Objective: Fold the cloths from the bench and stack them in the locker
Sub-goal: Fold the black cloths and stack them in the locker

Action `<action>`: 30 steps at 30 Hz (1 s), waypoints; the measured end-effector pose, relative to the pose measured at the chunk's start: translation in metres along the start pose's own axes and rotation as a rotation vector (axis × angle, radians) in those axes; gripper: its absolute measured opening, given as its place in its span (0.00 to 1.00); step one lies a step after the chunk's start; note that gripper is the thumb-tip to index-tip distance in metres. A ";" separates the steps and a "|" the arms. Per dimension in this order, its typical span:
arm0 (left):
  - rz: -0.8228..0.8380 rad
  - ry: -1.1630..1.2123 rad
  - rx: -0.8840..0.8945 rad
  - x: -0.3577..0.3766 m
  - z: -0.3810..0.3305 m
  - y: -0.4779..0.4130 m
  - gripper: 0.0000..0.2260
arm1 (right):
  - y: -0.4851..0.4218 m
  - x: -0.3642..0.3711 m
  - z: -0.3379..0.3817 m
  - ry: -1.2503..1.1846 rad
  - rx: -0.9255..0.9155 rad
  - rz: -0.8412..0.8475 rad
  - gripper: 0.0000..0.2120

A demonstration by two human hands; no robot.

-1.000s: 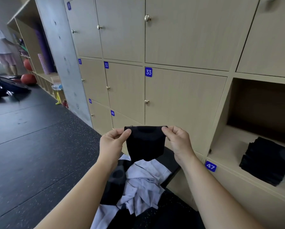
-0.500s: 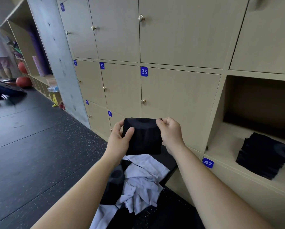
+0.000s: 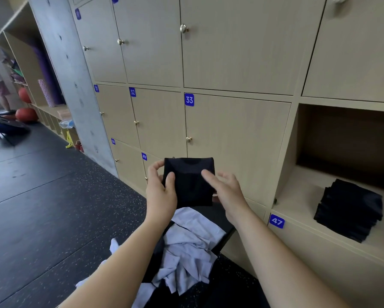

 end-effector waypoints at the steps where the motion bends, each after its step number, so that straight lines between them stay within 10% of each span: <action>1: -0.006 -0.006 0.007 0.002 0.001 0.000 0.12 | 0.002 0.000 -0.003 0.007 0.029 0.064 0.27; 4: 0.002 -0.033 0.023 0.009 0.004 0.002 0.13 | 0.006 -0.006 -0.005 0.006 0.026 0.114 0.02; 17: 0.226 -0.042 -0.455 0.034 0.012 0.011 0.24 | -0.003 -0.062 0.004 0.173 -0.023 0.138 0.10; 22: 0.563 -0.274 -0.327 0.062 0.004 0.024 0.19 | 0.001 -0.085 0.007 0.298 0.011 0.229 0.06; 30: 0.432 -0.209 -0.273 0.103 -0.001 0.060 0.20 | 0.000 -0.140 0.006 0.039 0.046 -0.091 0.03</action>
Point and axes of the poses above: each hand's wrist, its own y-axis away from the middle knuckle, its own x-axis out of the palm, z = x × y, the point moved 4 cm from there along -y, towards the middle knuckle, and after that the axes turned 14 degrees about -z, right-handed, at the moved point
